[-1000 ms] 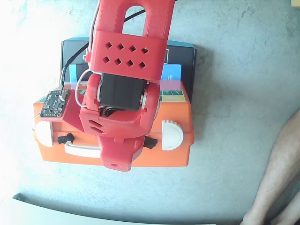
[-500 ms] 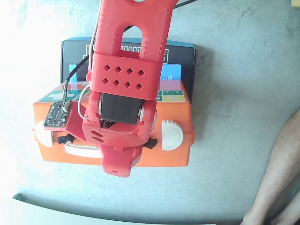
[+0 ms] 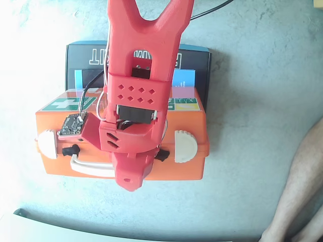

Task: Grab the white handle of the orange box

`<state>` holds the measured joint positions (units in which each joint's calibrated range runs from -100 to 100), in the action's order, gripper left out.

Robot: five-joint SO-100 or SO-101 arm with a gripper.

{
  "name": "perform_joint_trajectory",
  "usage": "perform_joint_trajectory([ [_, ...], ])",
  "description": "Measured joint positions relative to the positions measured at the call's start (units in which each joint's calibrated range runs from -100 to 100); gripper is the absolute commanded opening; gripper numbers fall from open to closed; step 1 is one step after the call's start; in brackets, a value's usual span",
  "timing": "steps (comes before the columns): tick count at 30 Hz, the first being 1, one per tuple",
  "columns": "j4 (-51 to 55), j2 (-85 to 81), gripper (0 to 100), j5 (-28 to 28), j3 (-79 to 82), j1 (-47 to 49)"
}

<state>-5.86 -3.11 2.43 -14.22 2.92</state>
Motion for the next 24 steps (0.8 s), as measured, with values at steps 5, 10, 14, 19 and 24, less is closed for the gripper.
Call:
perform_joint_trajectory([
  [5,15.03,0.09,2,0.21,-6.48,0.00],
  [10,38.96,-0.53,2,2.14,-11.70,0.00],
  [14,48.64,-0.62,2,1.46,-11.88,-0.20],
  [19,50.34,-5.15,2,1.20,-5.49,-0.70],
  [24,47.54,-18.65,2,1.15,12.24,-0.91],
])
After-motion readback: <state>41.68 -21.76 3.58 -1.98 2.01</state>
